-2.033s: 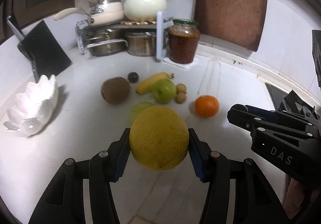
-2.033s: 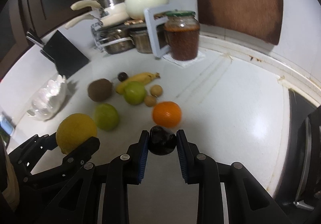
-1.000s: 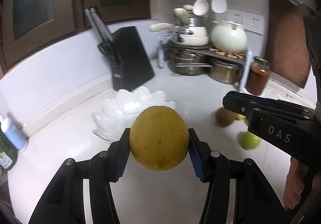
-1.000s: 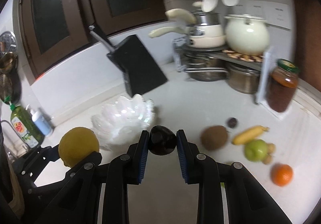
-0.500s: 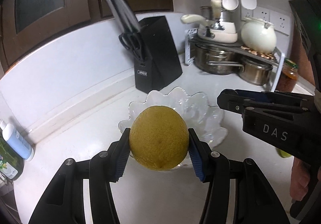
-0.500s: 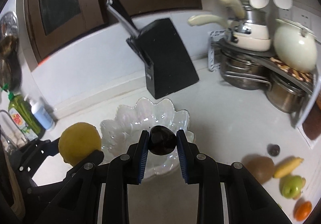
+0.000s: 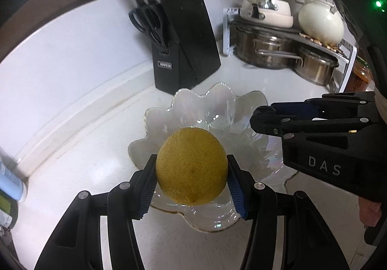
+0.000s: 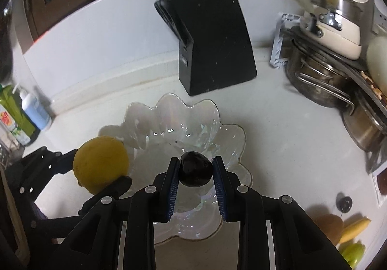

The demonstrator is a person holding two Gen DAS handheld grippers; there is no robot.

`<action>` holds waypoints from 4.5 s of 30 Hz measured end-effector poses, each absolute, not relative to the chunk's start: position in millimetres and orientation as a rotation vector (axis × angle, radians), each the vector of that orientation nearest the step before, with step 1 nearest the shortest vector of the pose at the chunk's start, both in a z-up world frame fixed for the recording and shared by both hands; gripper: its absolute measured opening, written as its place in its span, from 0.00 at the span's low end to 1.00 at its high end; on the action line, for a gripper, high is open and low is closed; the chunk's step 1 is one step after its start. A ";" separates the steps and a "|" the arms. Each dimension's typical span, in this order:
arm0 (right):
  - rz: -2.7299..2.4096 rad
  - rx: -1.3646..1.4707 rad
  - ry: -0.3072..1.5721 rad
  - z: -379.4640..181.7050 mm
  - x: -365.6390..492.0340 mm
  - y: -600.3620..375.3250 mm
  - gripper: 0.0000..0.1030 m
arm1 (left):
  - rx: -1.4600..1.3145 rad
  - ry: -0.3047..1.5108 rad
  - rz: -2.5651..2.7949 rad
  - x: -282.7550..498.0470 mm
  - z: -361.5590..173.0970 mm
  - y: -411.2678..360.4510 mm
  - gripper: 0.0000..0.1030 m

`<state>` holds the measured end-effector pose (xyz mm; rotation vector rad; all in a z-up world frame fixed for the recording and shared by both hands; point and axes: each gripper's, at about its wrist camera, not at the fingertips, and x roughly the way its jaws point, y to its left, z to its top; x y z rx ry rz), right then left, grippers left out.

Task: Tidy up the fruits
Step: 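Carry both fruits into the white bowl and open both tools to release them, then lift both open tools out of the bowl and return to the fruit pile, then grasp the orange with the right tool while the left tool grasps the green apple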

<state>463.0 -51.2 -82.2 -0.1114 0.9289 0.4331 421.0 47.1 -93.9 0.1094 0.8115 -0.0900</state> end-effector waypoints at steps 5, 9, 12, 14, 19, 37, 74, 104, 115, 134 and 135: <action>0.448 -0.140 0.983 -91.4 472.5 -45.8 0.28 | 0.115 0.861 -0.103 430.8 -102.5 46.2 0.52; 0.450 -0.178 0.985 -94.1 474.2 -41.8 0.28 | 0.119 0.890 -0.105 435.1 -109.3 44.8 0.52; 0.451 -0.187 0.990 -96.8 476.0 -40.3 0.28 | 0.113 0.912 -0.112 437.5 -114.6 44.5 0.52; 0.453 -0.188 0.998 -98.9 477.4 -39.9 0.29 | 0.096 0.919 -0.119 438.4 -115.6 46.9 0.52; 0.443 -0.164 1.008 -101.6 480.1 -42.1 0.41 | 0.104 0.924 -0.109 440.2 -117.5 46.9 0.52; 0.352 -0.055 0.924 -73.9 459.9 -71.8 0.44 | 0.135 0.800 -0.049 419.1 -80.3 41.8 0.70; -0.154 0.074 0.550 13.6 279.0 -261.0 0.78 | 0.138 0.459 -0.241 284.9 -3.7 -97.2 0.92; -0.273 0.070 0.609 -20.1 228.5 -350.2 0.83 | 0.119 0.580 -0.353 266.1 -47.8 -184.1 1.00; -0.209 0.058 0.736 -63.0 256.5 -356.4 0.83 | 0.186 0.583 -0.388 284.3 -76.3 -197.6 0.95; -0.118 0.076 0.886 -115.6 304.0 -357.0 0.72 | 0.247 0.732 -0.492 336.3 -124.5 -219.6 0.84; -0.115 0.078 0.889 -116.8 305.5 -356.8 0.72 | 0.247 0.741 -0.497 338.4 -126.2 -221.0 0.83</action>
